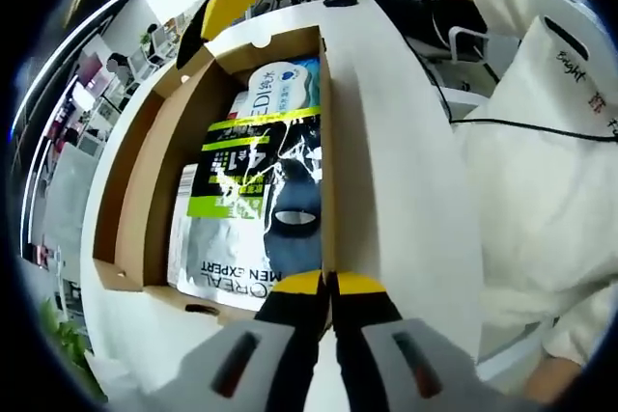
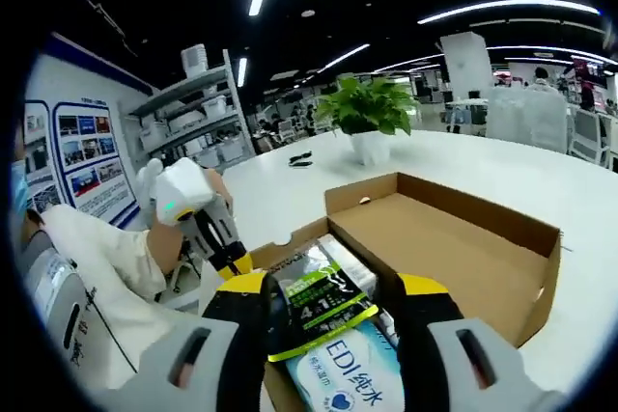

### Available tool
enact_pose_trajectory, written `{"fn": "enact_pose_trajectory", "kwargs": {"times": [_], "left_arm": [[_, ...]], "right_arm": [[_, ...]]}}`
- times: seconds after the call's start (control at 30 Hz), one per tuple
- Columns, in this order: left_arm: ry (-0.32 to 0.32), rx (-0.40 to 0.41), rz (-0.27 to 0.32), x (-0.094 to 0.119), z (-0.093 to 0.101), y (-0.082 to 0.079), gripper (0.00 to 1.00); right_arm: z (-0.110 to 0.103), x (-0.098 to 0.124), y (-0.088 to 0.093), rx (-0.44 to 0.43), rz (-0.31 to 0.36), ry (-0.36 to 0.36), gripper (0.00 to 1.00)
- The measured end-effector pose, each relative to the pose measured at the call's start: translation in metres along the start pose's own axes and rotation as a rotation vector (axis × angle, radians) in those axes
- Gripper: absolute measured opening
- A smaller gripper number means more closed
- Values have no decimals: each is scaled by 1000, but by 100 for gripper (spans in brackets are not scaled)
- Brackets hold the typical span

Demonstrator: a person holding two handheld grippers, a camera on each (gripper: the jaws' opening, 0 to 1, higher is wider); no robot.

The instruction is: Operate the shoe box by opening the lid, removing the specified soft item, and placing it in the target area until the item is outside and the box remains undamaged.

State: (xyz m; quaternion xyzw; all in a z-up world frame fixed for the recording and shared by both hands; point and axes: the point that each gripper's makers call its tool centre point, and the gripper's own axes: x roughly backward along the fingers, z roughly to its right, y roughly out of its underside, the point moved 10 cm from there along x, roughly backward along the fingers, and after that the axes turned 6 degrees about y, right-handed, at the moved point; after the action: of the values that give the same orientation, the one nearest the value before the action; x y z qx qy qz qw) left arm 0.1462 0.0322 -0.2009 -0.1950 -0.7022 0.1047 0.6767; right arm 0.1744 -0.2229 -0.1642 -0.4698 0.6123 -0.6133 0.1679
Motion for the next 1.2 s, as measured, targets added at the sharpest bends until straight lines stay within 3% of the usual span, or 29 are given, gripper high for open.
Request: {"fn": "enact_pose_trajectory", "kwargs": {"times": [0.07,0.17,0.23,0.3,0.37,0.43,0.5,0.53,0.57,0.8,0.97,1.2], "left_arm": [[5,11,3,0,-1,0,2],[-5,-2,-6,-1,2,-1,2],[-10,3,-10,-1,2,-2,2],[-9,10,3,0,1,0,2],[-7,14,11,-1,1,0,2],[-13,-4,1,-1,2,-1,2],[-16,-5,-5,-1,2,-2,2],[-18,-3,-8,-1,2,-2,2],[-19,-5,-9,-1,3,-2,2],[-20,-3,13,0,3,1,2],[-1,25,11,-1,0,0,2],[-11,6,-1,-1,3,0,2]], "right_arm": [[3,2,-1,17,6,68,50],[6,5,-3,-5,-6,63,50],[7,5,-3,-3,-4,54,50],[4,-1,4,40,-47,-19,55],[3,-7,10,40,-61,-33,58],[3,-11,16,59,-94,-43,53],[3,-15,19,59,-109,-45,54],[3,-15,20,43,-113,-40,55],[5,-15,20,-27,-125,-25,55],[15,-8,17,-149,-104,-24,53],[18,-12,25,-169,-165,18,47],[17,-26,26,-211,-164,34,49]]}}
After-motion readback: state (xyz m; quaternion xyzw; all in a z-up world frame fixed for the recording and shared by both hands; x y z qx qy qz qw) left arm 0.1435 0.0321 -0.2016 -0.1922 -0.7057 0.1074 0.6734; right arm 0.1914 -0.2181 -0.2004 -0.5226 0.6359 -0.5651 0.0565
